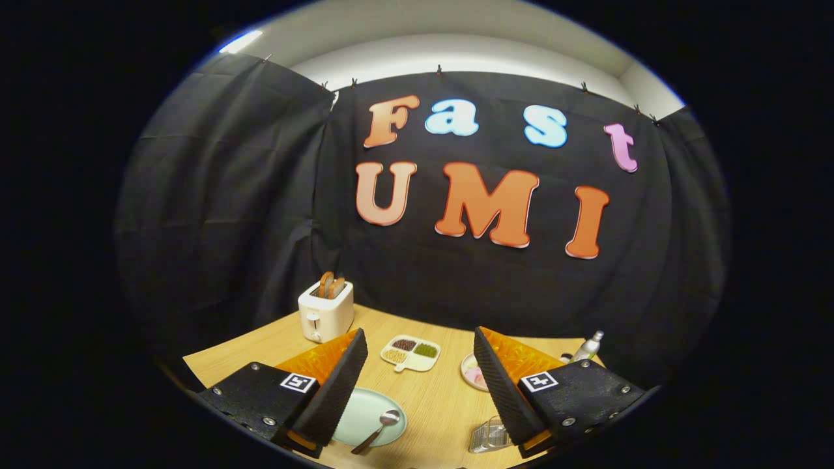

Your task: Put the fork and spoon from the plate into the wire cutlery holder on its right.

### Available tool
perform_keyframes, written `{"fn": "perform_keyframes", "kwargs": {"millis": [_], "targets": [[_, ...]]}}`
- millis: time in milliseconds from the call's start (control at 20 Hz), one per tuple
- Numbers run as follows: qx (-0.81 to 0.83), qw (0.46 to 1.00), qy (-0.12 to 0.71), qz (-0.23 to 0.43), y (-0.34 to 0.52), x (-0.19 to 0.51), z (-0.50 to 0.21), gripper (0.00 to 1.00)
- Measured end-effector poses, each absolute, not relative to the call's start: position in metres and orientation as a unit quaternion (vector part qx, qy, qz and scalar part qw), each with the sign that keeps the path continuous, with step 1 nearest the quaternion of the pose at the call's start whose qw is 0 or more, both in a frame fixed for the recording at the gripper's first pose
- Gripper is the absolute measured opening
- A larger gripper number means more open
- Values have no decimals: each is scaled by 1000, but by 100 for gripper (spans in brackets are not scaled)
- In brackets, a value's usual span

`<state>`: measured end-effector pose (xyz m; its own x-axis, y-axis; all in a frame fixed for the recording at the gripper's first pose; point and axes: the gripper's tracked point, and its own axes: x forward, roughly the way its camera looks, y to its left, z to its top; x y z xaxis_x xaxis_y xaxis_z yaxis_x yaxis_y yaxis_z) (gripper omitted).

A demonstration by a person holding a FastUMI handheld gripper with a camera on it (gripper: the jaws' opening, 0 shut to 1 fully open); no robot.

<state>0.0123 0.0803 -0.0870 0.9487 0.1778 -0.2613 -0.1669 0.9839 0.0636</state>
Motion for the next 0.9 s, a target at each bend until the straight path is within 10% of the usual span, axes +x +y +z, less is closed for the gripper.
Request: {"fn": "perform_keyframes", "kwargs": {"millis": [450, 900], "targets": [[31, 877, 450, 166, 153, -31, -248, 92], [47, 783, 608, 126, 173, -29, -342, 61]]}}
